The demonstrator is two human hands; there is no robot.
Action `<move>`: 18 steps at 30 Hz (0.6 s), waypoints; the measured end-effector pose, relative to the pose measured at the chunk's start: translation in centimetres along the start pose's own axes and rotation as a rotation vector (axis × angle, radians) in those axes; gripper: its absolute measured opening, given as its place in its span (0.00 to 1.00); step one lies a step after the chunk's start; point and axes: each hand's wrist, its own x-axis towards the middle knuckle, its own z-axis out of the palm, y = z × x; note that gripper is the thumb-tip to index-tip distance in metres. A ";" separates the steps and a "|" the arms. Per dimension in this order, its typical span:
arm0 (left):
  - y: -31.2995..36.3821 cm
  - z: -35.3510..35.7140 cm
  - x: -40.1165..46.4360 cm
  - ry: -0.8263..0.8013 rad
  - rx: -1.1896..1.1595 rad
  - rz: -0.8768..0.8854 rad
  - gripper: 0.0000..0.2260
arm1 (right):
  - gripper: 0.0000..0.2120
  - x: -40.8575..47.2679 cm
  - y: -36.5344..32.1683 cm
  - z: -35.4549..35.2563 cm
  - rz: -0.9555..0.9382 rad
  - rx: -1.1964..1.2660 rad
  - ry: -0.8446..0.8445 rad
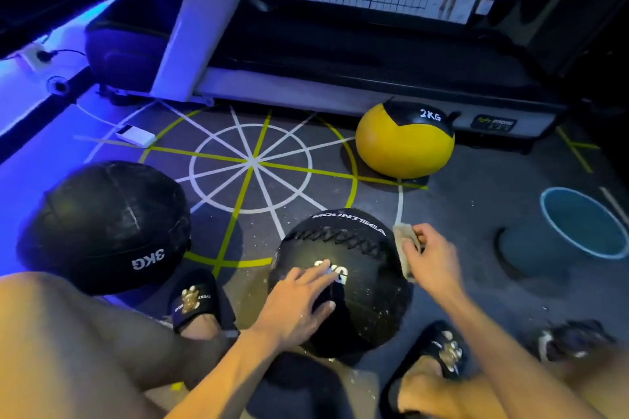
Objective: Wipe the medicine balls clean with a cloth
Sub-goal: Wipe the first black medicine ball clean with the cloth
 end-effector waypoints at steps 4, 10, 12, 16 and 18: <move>2.0 1.6 1.0 -0.022 -0.096 0.135 0.23 | 0.03 -1.3 2.7 2.6 -0.050 -0.033 -0.054; -1.1 -0.1 4.0 0.262 -0.298 0.013 0.19 | 0.04 -1.0 6.2 2.1 -0.040 -0.057 0.026; -2.4 -1.6 5.9 0.240 -0.251 -0.082 0.24 | 0.04 -1.6 6.7 2.3 -0.035 -0.031 0.076; -3.3 -3.3 9.3 -0.007 -0.266 -0.064 0.28 | 0.08 -3.0 7.0 2.8 0.034 0.099 0.097; -3.5 -2.7 10.1 -0.108 -0.217 -0.020 0.27 | 0.05 -3.2 7.3 2.6 0.071 0.143 0.083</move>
